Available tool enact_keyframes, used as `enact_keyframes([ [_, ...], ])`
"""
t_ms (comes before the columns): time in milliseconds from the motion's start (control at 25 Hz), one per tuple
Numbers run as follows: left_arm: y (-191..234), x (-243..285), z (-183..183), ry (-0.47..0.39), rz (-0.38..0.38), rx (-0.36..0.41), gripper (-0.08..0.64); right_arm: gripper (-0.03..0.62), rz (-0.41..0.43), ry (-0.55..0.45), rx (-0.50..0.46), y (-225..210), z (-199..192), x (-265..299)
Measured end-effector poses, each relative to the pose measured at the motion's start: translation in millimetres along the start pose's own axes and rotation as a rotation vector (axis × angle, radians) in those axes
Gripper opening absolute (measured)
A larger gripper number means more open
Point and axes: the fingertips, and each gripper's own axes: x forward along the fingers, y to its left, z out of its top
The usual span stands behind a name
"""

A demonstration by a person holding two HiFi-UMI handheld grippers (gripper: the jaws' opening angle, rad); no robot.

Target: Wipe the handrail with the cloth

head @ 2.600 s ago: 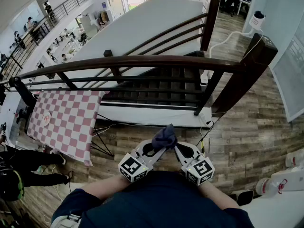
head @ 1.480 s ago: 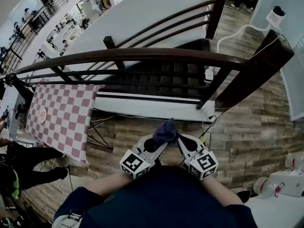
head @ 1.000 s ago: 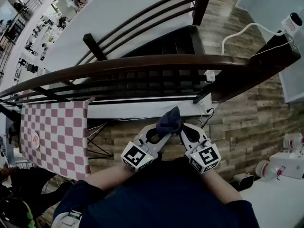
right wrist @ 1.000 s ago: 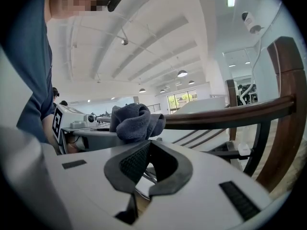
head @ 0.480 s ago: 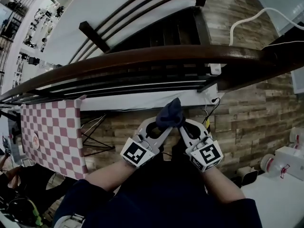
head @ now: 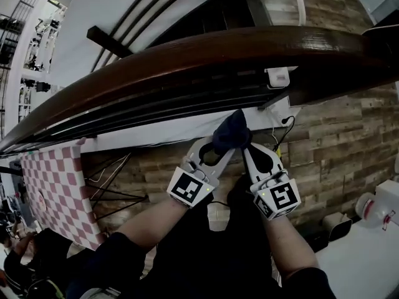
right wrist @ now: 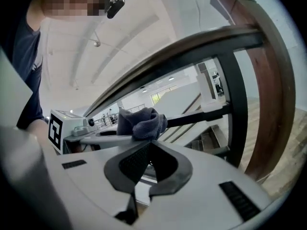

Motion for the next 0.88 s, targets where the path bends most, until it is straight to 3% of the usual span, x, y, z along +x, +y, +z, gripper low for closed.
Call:
enact_keyframes([
  [160,22,49,-34,0.035,0.007,0.085,0.064,0.011,-0.041,-0.038,0.042,-39,-26,13],
  [360,40,103,-64,0.054,0.020,0.116,0.066,0.011,-0.086,-0.078,0.058,-84,-44,27],
  [520,58,139,-88,0.119,0.038,0.181,0.066,0.011,-0.115,-0.090,0.061,-113,-51,37],
  [880,78,200,-118,0.358,0.049,0.514,0.066,0.011,-0.137,-0.063,0.089,-133,-73,28],
])
